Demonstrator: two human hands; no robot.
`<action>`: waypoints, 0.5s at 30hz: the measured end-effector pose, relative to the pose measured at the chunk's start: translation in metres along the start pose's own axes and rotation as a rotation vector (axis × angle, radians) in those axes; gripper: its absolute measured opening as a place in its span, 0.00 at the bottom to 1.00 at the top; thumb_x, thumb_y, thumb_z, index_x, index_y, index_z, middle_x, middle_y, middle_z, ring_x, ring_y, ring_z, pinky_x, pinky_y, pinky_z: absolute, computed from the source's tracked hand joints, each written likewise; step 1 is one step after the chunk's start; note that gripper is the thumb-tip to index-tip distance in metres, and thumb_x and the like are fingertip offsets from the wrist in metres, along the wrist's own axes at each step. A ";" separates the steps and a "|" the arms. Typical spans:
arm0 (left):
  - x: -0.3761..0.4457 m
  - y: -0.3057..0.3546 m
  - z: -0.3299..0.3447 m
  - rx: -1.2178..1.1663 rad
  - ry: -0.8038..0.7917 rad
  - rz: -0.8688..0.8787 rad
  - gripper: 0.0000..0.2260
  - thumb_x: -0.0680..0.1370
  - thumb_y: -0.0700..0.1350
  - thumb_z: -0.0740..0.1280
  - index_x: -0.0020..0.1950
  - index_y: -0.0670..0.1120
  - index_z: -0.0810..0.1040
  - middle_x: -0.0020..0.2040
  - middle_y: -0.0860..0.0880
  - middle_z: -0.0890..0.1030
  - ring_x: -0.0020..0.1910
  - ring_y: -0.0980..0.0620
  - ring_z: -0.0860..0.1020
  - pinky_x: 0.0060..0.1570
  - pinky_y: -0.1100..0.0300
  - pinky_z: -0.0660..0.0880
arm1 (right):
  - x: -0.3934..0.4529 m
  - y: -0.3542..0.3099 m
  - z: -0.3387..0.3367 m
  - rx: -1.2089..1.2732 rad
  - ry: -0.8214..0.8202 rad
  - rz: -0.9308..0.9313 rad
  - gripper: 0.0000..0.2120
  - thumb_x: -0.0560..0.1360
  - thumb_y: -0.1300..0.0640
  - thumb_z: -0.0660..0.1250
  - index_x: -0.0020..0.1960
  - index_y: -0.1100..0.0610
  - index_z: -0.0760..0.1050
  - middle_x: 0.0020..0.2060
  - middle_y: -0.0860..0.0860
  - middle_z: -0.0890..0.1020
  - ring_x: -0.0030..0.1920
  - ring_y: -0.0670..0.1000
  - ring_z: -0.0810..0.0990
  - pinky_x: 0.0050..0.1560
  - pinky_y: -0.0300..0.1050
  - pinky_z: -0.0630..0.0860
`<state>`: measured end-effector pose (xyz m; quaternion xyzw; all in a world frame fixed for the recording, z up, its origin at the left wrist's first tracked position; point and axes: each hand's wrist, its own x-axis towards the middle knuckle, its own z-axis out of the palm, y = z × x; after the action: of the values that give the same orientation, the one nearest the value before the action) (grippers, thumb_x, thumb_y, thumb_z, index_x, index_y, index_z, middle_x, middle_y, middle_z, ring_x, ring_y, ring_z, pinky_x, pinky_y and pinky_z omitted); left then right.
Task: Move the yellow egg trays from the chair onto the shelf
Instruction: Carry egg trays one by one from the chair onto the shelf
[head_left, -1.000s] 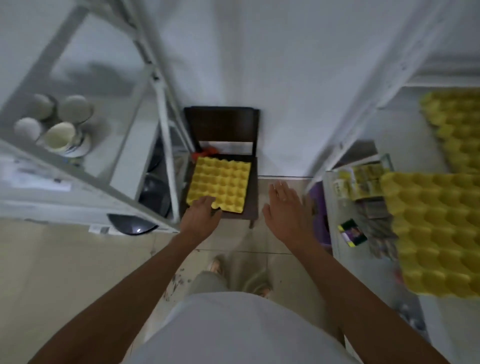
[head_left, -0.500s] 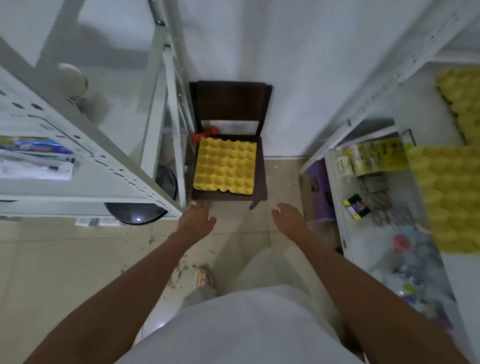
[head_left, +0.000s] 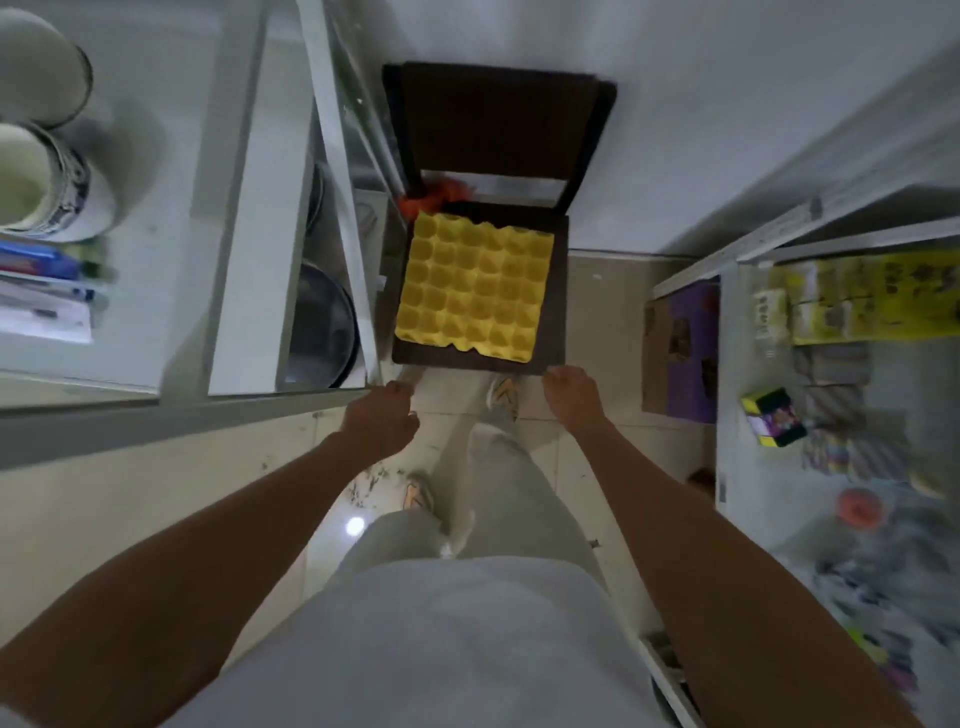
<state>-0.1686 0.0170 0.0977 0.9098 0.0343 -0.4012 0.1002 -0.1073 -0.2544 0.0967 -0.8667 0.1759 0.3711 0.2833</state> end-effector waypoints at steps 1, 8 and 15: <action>0.010 0.002 -0.002 -0.016 -0.029 -0.017 0.24 0.80 0.49 0.62 0.75 0.44 0.67 0.68 0.42 0.74 0.65 0.41 0.75 0.60 0.47 0.75 | 0.018 -0.007 0.002 0.024 -0.028 -0.001 0.18 0.84 0.56 0.55 0.60 0.64 0.79 0.60 0.63 0.80 0.62 0.64 0.78 0.57 0.49 0.72; 0.119 0.006 -0.037 -0.372 0.060 -0.204 0.20 0.79 0.51 0.62 0.67 0.42 0.75 0.62 0.38 0.80 0.57 0.37 0.81 0.58 0.46 0.78 | 0.130 -0.028 0.009 0.163 -0.015 0.124 0.18 0.80 0.54 0.59 0.66 0.57 0.77 0.62 0.56 0.80 0.62 0.59 0.79 0.58 0.50 0.75; 0.261 -0.025 -0.023 -0.485 0.168 -0.362 0.17 0.78 0.42 0.64 0.65 0.36 0.74 0.56 0.36 0.80 0.55 0.37 0.79 0.48 0.49 0.74 | 0.242 -0.005 0.040 0.200 0.152 0.194 0.16 0.76 0.56 0.65 0.62 0.57 0.77 0.58 0.56 0.82 0.59 0.58 0.80 0.51 0.46 0.73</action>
<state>0.0206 0.0412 -0.0834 0.8684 0.2988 -0.3163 0.2380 0.0340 -0.2486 -0.1041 -0.8386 0.3157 0.3108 0.3171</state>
